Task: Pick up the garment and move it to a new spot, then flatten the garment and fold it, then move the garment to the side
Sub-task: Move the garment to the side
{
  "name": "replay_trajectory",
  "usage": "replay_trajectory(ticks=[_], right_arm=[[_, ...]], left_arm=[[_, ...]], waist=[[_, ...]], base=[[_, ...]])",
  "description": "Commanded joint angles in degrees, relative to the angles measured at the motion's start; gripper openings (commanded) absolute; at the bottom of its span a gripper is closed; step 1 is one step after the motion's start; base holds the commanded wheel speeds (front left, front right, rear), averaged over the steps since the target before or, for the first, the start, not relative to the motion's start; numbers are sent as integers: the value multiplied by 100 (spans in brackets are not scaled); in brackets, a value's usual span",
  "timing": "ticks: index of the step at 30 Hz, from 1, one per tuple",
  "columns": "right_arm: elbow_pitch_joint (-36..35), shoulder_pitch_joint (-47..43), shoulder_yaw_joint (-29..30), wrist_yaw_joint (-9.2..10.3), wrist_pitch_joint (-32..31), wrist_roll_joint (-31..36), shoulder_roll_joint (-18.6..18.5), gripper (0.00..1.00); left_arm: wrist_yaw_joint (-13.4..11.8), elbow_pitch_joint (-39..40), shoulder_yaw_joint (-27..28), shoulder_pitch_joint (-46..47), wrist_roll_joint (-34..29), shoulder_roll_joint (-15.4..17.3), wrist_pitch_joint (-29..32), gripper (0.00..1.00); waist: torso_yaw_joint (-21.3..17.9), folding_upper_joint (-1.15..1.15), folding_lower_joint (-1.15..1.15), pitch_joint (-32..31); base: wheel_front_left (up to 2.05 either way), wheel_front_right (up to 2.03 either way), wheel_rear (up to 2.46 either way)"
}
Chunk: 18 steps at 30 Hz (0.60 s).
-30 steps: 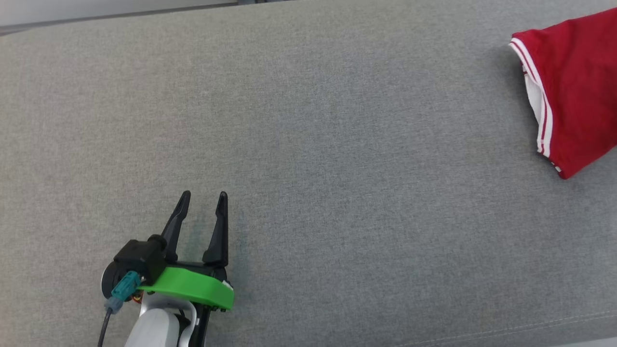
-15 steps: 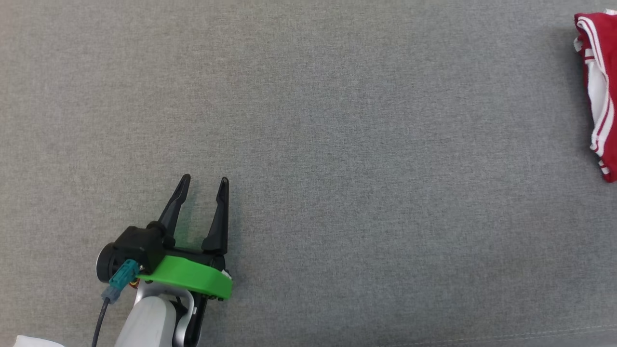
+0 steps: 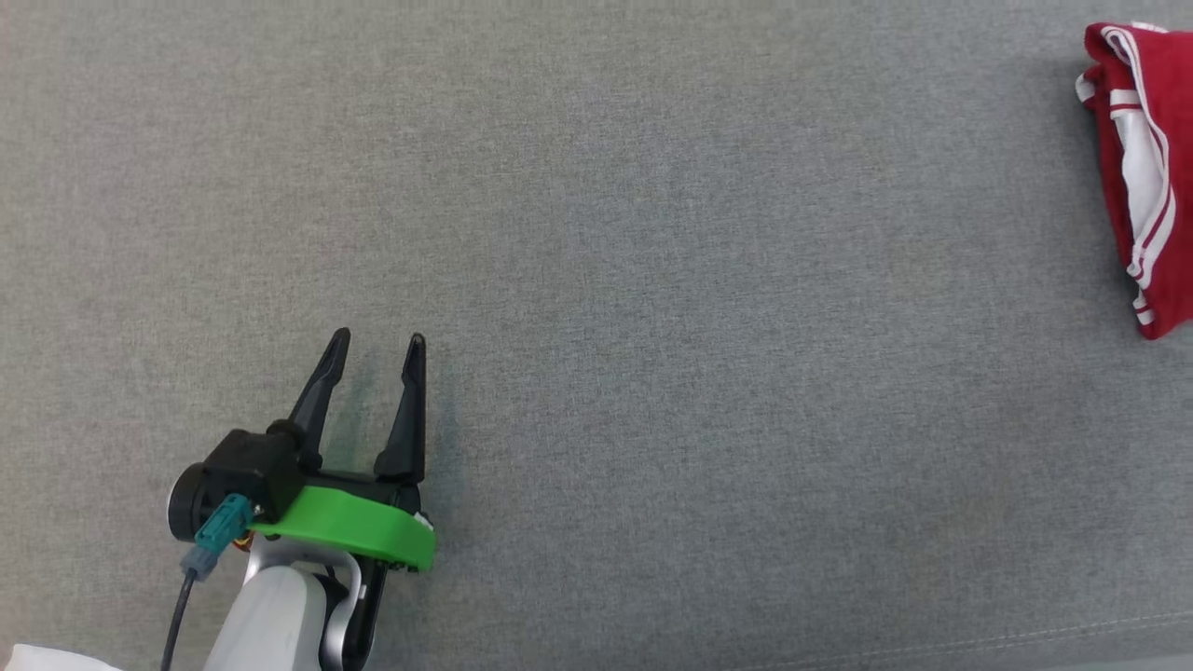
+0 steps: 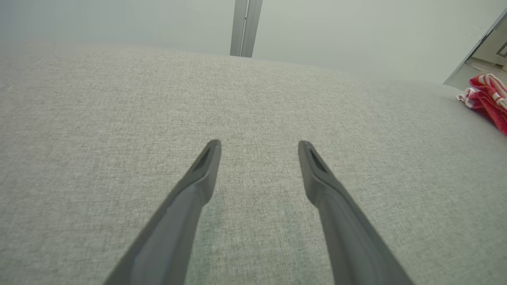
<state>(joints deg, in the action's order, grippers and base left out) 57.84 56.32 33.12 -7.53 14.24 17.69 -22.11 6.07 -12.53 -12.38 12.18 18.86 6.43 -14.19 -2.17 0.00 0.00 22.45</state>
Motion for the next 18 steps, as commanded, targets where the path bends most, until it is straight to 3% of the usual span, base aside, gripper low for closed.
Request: replay_trajectory(ticks=[1, 8, 18], right_arm=[[20, 56, -169, 8, 57, -90, 64, 100], [-177, -65, -1303, 8, 97, -708, 420, 100], [-1166, -1098, -3049, 8, 93, -2179, 987, 100]], left_arm=[[-4, -11, 35, 110, 56, 52, -15, 100], [-87, -97, 234, 130, 191, 3, -60, 100], [-314, -266, 559, -202, 419, -141, -96, 100]], waist=[[-85, 0, 0, -210], [-157, 0, 0, -800], [-198, 0, 0, -1648]], base=[[0, 0, 0], [0, 0, 0], [0, 0, 0]])
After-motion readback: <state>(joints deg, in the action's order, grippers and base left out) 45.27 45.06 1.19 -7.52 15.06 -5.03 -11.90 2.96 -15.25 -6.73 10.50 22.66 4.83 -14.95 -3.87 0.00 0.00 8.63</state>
